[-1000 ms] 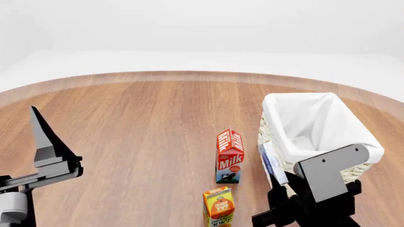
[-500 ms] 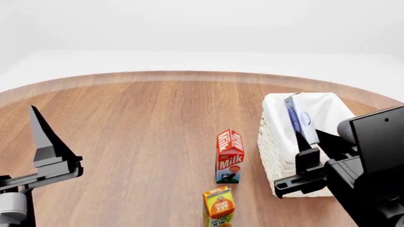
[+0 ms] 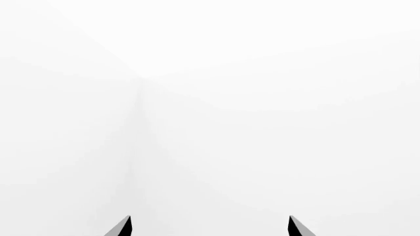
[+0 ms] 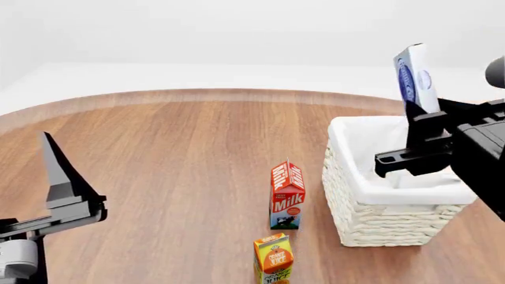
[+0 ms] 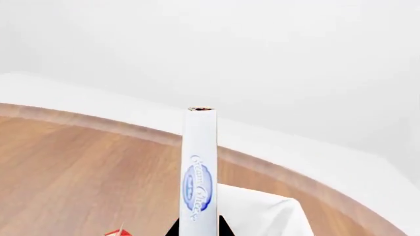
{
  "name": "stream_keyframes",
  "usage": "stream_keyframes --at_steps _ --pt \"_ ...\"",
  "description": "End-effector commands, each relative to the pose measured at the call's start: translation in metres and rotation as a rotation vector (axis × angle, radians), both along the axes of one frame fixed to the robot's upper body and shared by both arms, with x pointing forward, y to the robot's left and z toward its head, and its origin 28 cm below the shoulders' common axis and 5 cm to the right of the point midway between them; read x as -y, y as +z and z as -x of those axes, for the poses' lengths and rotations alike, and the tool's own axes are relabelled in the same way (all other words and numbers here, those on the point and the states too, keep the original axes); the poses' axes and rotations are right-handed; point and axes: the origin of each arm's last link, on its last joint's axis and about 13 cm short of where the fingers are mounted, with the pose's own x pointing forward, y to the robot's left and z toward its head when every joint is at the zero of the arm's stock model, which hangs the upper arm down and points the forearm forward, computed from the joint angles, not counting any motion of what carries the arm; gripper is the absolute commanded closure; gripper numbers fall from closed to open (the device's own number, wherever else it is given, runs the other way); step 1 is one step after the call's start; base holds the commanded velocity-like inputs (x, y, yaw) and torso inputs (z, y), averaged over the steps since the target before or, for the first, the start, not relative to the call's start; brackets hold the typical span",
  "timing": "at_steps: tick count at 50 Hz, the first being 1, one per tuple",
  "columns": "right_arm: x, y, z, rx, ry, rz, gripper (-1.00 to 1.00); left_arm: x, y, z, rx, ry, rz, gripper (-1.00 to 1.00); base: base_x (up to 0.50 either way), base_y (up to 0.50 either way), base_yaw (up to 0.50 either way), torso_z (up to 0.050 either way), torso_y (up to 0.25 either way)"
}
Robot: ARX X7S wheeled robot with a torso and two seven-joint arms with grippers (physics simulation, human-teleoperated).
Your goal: Pick up the cream cheese box and the butter, and put them in the basket.
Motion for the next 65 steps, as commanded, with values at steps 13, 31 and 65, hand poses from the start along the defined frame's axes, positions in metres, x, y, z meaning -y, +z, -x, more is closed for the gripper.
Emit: stream_keyframes --at_steps 13,31,65 --pt "0.022 0.051 -0.029 -0.031 -0.036 -0.193 1.0 0.002 0.0 0.0 -0.006 -0.011 -0.007 -1.0 0.0 0.0 0.0 0.0 0.0" --pt "0.035 0.074 -0.069 -0.103 -0.024 -0.265 1.0 0.003 0.0 0.0 -0.012 -0.016 -0.014 -1.0 0.0 0.0 0.0 0.0 0.001" --pt "0.067 0.027 -0.124 -0.297 -0.05 -0.233 1.0 0.005 -0.001 0.0 -0.016 -0.022 -0.027 -1.0 0.0 0.0 0.0 0.0 0.001"
